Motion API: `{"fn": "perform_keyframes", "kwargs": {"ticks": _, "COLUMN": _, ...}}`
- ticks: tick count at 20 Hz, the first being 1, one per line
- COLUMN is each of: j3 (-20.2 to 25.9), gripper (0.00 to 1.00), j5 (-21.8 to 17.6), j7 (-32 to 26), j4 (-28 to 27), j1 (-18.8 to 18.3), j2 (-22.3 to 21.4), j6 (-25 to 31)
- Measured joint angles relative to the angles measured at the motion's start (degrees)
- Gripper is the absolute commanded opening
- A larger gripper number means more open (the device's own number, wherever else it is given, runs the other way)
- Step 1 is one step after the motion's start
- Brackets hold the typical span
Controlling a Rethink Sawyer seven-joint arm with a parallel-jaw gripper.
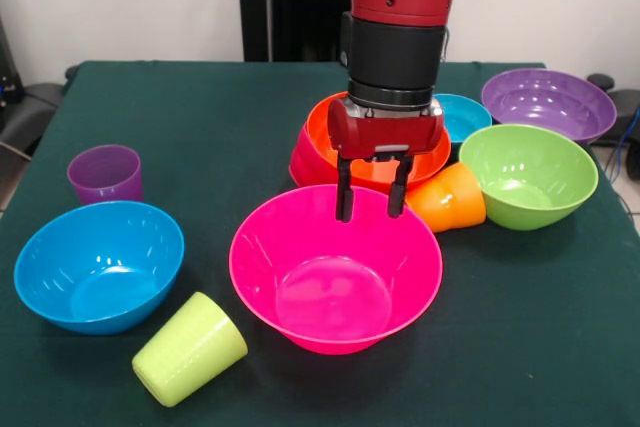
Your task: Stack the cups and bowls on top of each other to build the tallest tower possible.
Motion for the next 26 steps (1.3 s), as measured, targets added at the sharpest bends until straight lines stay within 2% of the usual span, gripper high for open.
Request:
{"fn": "perform_keyframes", "kwargs": {"ticks": 7, "j3": -1.86, "gripper": 1.00, "j5": 0.99, "j7": 0.36, "j4": 0.00, "j1": 1.33, "j2": 0.80, "j6": -2.50}}
{"fn": "perform_keyframes", "kwargs": {"ticks": 14, "j3": -2.01, "gripper": 1.00, "j5": 3.69, "j7": 0.36, "j4": 0.21, "j1": 1.48, "j2": 0.39, "j6": -2.84}}
{"fn": "perform_keyframes", "kwargs": {"ticks": 26, "j3": -1.96, "gripper": 1.00, "j5": 9.04, "j7": 0.36, "j4": 3.37, "j1": 1.71, "j2": -3.61, "j6": -2.84}}
